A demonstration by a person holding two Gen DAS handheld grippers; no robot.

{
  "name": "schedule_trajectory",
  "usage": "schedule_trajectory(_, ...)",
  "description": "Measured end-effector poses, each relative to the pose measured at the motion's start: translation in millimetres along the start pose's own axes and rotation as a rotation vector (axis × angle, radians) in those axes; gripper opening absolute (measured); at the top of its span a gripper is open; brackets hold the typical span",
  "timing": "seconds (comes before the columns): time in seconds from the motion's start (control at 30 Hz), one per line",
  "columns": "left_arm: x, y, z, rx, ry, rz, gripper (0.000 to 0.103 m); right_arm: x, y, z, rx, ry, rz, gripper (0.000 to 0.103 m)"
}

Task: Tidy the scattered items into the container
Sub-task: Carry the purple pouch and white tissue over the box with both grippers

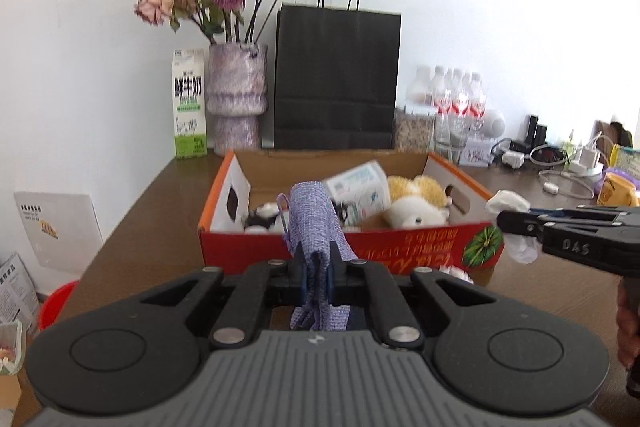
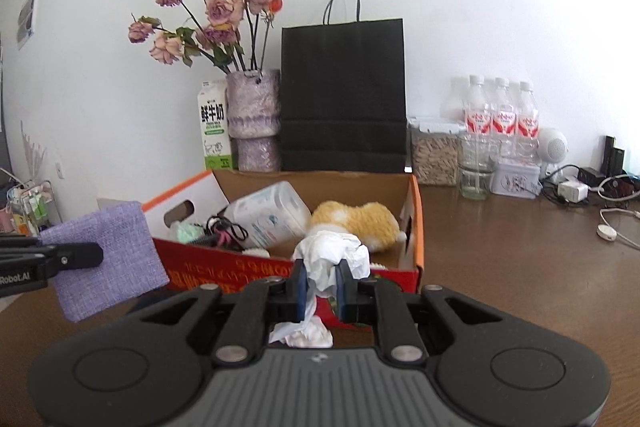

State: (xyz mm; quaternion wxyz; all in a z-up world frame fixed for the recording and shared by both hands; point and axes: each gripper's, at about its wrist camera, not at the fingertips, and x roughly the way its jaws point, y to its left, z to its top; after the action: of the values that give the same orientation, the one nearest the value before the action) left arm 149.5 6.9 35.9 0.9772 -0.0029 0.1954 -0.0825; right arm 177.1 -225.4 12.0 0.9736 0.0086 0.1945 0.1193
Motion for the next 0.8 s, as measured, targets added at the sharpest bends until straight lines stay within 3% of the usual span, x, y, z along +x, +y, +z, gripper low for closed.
schedule_trajectory(0.3,14,-3,40,0.01,-0.108,-0.006,0.009,24,11,32,-0.007,-0.055,0.002,0.013)
schedule_trajectory(0.53,57,0,62,-0.006,-0.115,-0.004,0.009,61,11,52,-0.006,-0.055,-0.024,0.013)
schedule_trajectory(0.67,90,6,64,0.008,-0.145,0.059,0.009,86,7,54,-0.005,-0.047,-0.052,0.013)
schedule_trajectory(0.8,122,20,42,0.013,-0.069,0.087,0.009,107,-4,38,0.01,0.001,-0.063,0.013)
